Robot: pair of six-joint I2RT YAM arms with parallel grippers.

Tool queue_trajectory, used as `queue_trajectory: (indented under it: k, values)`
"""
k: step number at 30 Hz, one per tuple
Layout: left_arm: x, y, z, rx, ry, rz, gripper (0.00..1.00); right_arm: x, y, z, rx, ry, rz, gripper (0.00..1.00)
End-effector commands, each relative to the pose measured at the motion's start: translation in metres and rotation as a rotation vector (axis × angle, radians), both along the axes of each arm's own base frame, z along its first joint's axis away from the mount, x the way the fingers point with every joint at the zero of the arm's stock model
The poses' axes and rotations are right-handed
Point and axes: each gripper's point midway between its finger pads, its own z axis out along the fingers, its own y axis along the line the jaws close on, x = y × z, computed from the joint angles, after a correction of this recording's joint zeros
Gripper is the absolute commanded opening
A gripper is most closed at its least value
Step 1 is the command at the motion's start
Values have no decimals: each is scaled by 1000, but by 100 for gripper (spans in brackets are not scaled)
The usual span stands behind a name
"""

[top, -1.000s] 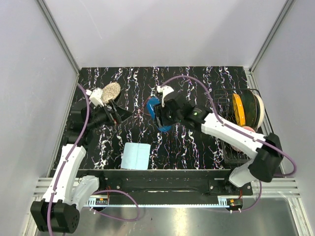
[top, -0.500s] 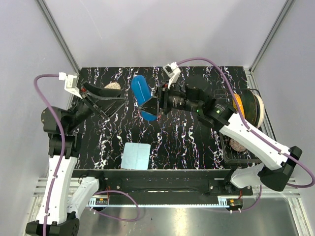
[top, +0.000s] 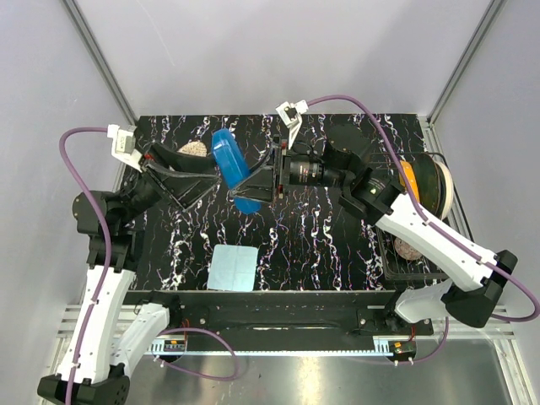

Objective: Organize the sunglasses
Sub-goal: Open the sunglasses case.

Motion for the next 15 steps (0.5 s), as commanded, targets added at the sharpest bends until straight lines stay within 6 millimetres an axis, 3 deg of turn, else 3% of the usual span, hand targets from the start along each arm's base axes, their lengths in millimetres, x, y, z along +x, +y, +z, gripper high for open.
queue_trajectory:
  k: [1, 8, 12, 15]
  values:
    - [-8, -10, 5, -16, -39, -69, 99, -12, 3, 16, 53, -33, 70, 11]
    - [-5, -26, -3, 6, -26, -106, 99, -7, 8, 4, 30, -15, 66, 10]
    - [-4, -26, -8, 26, -24, -86, 76, -7, 7, 4, 30, -17, 62, 9]
    - [-4, -24, -8, 44, -30, -64, 72, -6, 6, 3, 28, -22, 55, 9]
